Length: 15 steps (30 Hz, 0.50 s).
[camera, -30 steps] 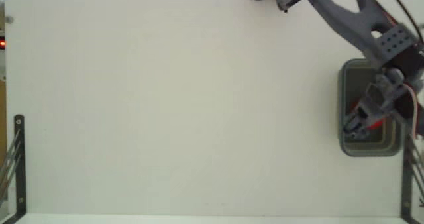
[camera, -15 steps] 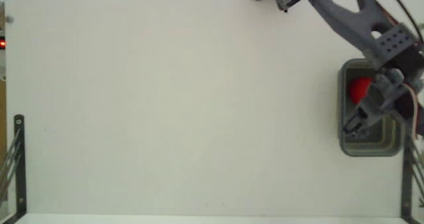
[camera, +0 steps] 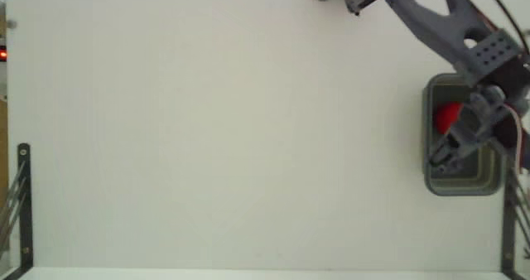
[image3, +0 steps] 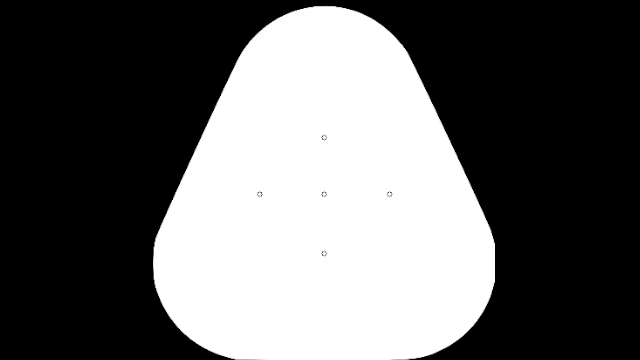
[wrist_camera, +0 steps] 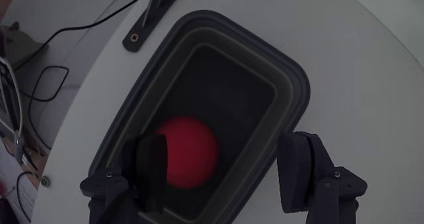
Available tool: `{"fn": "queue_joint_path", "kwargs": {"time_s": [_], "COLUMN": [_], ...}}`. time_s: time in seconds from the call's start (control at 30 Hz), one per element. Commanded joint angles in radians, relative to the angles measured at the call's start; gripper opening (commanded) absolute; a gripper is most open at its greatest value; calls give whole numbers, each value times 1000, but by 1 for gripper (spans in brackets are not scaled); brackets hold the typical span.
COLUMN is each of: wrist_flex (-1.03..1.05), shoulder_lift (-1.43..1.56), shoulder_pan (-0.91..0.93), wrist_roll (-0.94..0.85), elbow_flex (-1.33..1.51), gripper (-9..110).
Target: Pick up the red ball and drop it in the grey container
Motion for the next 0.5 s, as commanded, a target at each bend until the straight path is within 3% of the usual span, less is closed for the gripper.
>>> {"fn": "queue_joint_path", "kwargs": {"time_s": [0.0, 0.47], "wrist_flex": [-11, -11], "shoulder_lift": [19, 69], "shoulder_pan": [-16, 22], "wrist_roll": [3, 3], "elbow_flex": [-36, 14], "gripper": [110, 110]}}
